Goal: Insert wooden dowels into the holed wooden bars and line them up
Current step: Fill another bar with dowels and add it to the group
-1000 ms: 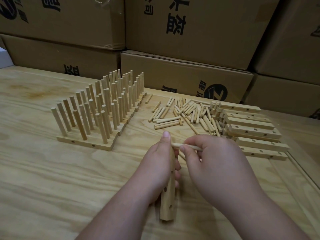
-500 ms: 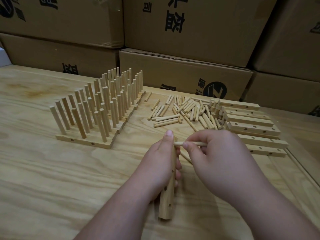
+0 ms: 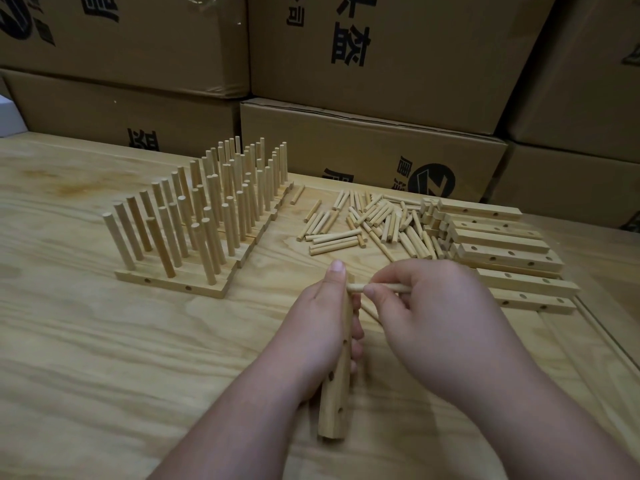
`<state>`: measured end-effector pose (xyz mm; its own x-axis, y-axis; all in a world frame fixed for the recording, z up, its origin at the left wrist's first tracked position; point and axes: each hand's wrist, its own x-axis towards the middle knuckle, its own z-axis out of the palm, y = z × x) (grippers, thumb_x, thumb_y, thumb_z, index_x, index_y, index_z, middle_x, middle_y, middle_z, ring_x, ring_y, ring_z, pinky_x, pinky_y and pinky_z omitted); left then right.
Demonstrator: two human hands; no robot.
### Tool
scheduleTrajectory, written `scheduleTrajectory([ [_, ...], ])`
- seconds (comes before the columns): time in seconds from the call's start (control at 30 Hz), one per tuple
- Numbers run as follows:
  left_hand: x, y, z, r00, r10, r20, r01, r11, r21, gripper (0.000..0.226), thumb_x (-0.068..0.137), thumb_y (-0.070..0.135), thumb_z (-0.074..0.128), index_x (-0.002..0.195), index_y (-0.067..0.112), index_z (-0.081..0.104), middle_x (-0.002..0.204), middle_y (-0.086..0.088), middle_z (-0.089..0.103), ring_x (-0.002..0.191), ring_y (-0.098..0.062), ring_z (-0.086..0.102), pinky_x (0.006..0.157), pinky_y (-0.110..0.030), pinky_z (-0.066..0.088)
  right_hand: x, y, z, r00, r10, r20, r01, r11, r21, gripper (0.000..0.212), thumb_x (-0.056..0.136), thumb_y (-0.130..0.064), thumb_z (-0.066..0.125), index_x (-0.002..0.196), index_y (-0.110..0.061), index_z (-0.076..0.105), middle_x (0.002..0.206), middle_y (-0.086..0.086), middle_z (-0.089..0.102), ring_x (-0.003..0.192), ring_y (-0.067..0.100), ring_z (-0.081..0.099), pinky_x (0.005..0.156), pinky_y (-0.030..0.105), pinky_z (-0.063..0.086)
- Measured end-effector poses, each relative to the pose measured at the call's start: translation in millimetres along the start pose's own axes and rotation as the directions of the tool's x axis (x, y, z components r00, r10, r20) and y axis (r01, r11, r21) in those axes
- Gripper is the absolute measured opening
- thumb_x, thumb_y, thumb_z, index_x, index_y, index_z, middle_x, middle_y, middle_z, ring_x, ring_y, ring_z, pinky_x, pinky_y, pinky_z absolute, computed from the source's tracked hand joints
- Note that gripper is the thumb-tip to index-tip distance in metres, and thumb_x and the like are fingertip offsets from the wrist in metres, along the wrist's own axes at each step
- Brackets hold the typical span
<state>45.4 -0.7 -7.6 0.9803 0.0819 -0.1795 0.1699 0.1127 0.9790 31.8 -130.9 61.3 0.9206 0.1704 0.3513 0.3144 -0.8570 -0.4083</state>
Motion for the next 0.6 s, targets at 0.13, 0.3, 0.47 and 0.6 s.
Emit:
scheduleTrajectory([
  [0.13, 2, -2, 0, 1.0, 0.029, 0.003, -0.029, 0.999, 0.04, 0.063, 0.096, 0.071, 0.031, 0.083, 0.02, 0.066, 0.055, 0.001, 0.061, 0.043, -0.016, 0.058, 0.043, -0.028, 0.048, 3, 7, -2, 0.998, 0.036, 0.049, -0.043, 0.989, 0.144, 0.012, 0.088, -0.042, 0.068, 0.076, -0.041, 0.068, 0.063, -0.019, 0.066, 0.067, -0.002, 0.064, 0.061, 0.026, 0.056],
  [0.3, 0, -1, 1, 0.998, 0.062, 0.026, -0.064, 0.992, 0.107, 0.066, 0.1, 0.067, 0.027, 0.086, 0.018, 0.068, 0.054, -0.002, 0.063, 0.043, -0.016, 0.06, 0.041, -0.026, 0.047, 0, 0, 1, 0.998, -0.041, -0.042, 0.039, 0.999, -0.031, 0.014, 0.086, -0.04, 0.066, 0.074, -0.034, 0.069, 0.051, -0.025, 0.059, 0.051, 0.0, 0.057, 0.047, 0.018, 0.041],
  [0.47, -3, 0, 2, 0.996, 0.084, 0.005, -0.084, 0.986, 0.147, 0.061, 0.1, 0.066, 0.027, 0.085, 0.02, 0.064, 0.054, 0.001, 0.061, 0.044, -0.014, 0.059, 0.045, -0.029, 0.049, 1, 10, 3, 1.0, 0.018, -0.002, -0.018, 0.992, 0.126, 0.007, 0.088, -0.037, 0.069, 0.082, -0.035, 0.073, 0.066, -0.019, 0.067, 0.073, 0.0, 0.066, 0.064, 0.024, 0.054],
  [0.6, -2, 2, 2, 0.996, 0.083, 0.016, -0.084, 0.988, 0.131, 0.063, 0.101, 0.064, 0.027, 0.086, 0.017, 0.065, 0.054, 0.001, 0.061, 0.043, -0.015, 0.058, 0.042, -0.027, 0.048, -1, 10, 9, 0.999, -0.033, -0.042, 0.036, 0.997, 0.063, 0.021, 0.087, -0.037, 0.068, 0.067, -0.042, 0.061, 0.06, -0.03, 0.063, 0.072, -0.01, 0.062, 0.051, 0.008, 0.04],
])
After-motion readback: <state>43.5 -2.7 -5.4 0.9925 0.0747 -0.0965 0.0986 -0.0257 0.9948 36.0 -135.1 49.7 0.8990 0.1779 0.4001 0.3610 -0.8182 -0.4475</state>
